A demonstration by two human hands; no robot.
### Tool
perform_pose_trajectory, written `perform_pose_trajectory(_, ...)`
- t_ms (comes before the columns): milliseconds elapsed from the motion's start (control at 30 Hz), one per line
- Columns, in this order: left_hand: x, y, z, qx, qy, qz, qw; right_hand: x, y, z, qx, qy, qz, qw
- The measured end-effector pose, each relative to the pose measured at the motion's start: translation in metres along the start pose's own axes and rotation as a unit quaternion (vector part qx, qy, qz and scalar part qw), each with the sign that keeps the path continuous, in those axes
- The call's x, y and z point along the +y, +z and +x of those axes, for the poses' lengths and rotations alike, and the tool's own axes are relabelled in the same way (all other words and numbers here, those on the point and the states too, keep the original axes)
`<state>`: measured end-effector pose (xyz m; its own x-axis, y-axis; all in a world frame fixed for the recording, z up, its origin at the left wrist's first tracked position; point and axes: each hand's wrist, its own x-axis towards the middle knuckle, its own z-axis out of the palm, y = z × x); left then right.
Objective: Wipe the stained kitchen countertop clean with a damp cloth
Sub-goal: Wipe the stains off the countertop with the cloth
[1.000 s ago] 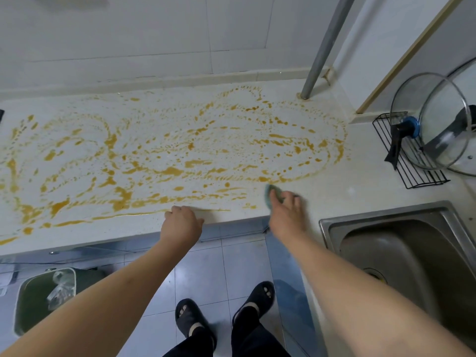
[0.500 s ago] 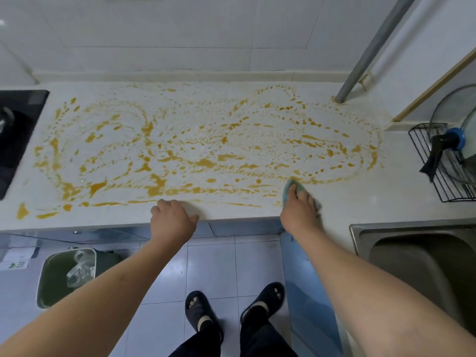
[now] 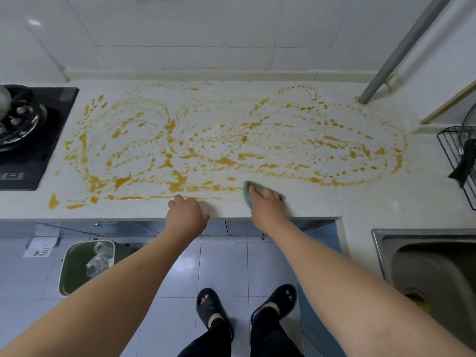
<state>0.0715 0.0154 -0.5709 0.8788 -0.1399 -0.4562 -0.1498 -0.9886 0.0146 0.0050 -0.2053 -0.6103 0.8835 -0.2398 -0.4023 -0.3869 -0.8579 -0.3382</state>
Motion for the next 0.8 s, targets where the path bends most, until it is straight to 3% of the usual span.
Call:
perform_pose_trajectory(133,-0.001,0.001,-0.001,0.013,0.01,0.011,1.0,0.051,-0.022,-0.007,0.055,0.048,-0.004,0.997)
perform_pose_trajectory(300,-0.006,0.002,-0.003,0.022,0.032,0.018,0.999,0.087,-0.043,-0.011,0.063,0.16,-0.051,0.984)
perform_pose_trajectory(400,-0.011,0.003,-0.002,0.019,0.048,0.008,0.999,0.061,-0.034,-0.007,0.062,0.188,-0.033,0.98)
perform_pose_trajectory(567,-0.024,0.006,-0.004,-0.012,0.082,-0.024,0.996,-0.007,-0.02,0.013,0.036,0.139,0.042,0.989)
perform_pose_trajectory(700,-0.043,0.0,-0.003,-0.01,0.085,-0.079,0.993,-0.055,-0.012,0.028,0.013,0.102,-0.006,0.995)
perform_pose_trajectory(800,-0.053,-0.002,-0.005,0.003,0.066,-0.052,0.996,-0.087,-0.002,0.035,-0.005,0.074,-0.013,0.997)
